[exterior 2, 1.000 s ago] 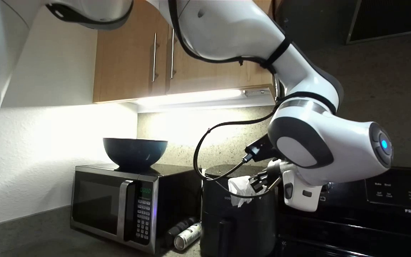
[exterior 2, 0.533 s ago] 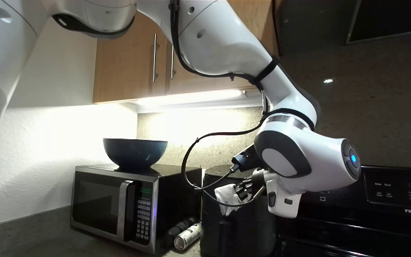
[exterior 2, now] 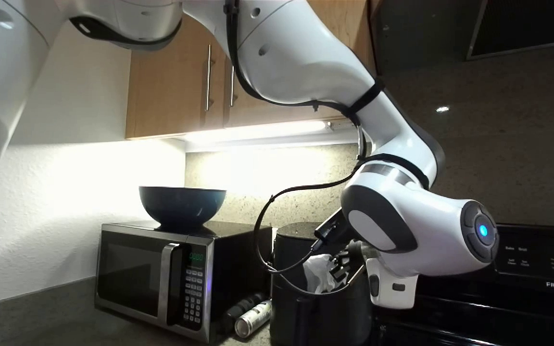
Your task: Use the white napkin from the counter to wipe the air fryer.
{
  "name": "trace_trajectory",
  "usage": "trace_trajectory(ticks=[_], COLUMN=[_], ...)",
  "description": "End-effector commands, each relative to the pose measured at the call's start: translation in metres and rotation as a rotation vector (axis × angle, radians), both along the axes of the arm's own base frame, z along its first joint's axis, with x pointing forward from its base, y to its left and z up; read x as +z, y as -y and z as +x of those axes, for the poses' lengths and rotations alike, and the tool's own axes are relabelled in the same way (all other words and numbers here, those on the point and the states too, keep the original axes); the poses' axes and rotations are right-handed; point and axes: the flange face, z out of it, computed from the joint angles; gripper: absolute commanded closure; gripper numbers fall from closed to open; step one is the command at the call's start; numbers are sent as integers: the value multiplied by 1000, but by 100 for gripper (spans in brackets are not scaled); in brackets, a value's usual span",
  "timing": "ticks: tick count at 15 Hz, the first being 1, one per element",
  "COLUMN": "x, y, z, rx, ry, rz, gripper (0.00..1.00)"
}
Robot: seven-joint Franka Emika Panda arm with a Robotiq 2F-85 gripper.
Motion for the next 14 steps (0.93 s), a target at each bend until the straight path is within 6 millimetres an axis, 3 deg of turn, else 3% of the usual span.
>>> trace_trajectory(ticks=[1, 6, 11, 14], x=[11, 6, -5, 5], y=[20, 36, 21, 14], z=[9, 26, 39, 30], rx=[-146, -344, -299, -223], ry=[93, 58, -54, -100], rz=[-43, -128, -125, -69], gripper=[100, 100, 100, 100])
